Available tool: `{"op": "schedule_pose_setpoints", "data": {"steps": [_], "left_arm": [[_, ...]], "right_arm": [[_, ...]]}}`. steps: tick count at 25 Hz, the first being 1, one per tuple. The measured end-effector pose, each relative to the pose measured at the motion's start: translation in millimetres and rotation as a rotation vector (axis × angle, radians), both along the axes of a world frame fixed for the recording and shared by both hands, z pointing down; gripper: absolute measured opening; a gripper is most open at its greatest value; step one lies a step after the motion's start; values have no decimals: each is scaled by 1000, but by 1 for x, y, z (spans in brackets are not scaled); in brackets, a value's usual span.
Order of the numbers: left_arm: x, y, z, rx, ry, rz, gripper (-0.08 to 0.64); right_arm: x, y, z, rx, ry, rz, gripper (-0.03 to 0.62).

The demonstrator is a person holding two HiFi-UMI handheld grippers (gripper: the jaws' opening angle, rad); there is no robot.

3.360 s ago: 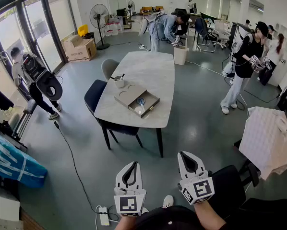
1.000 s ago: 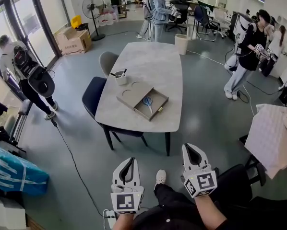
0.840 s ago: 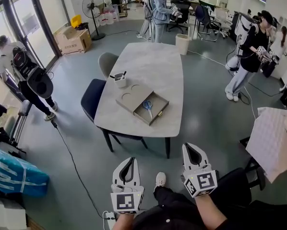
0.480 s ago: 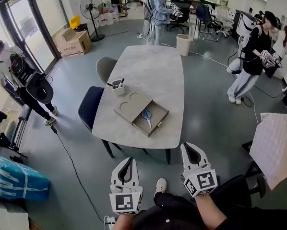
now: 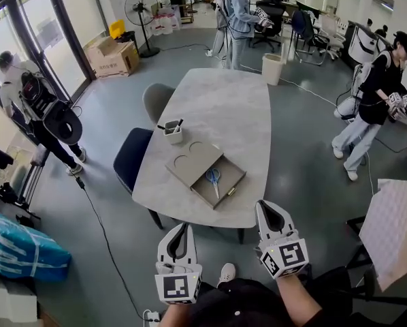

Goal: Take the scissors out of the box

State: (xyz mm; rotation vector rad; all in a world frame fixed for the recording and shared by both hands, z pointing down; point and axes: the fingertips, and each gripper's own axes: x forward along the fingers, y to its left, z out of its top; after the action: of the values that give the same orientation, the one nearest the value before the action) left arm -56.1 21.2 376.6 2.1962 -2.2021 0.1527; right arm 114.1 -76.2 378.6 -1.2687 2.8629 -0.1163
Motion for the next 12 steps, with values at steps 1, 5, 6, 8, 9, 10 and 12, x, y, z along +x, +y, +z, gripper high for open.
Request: {"op": "schedule_pose_setpoints", "data": {"steps": [1,5,6,8,9,10,12], "left_arm": [[-2,-2,1,-4,1,-5,17],[-5,-8,-2,-5,-9,-16,17],[-7,-10,-2,-3,-11,-20,17],[-12,-14,-2,-2,-9,-31,17],[-15,-16,0,-4,-7,-36,17],[-18,-18,2,-8,-4,-39,17],[-20,-23,4,-13,2,-38,17]], "right_arm": [[-2,-3,-1,1,-9,-10,-5],[-10,-12,0,-12,-30,-47,-3],[-13,-14,1,-17,-28,-52,-4],[-19,-18,4,-21,-15,-61,-5],[-23,-20,5,-21,-9,-65,-4],[-26,-22,6,-23,-6,-68,-3],[-29,-28,7,-31,-4,-69,-4]]}}
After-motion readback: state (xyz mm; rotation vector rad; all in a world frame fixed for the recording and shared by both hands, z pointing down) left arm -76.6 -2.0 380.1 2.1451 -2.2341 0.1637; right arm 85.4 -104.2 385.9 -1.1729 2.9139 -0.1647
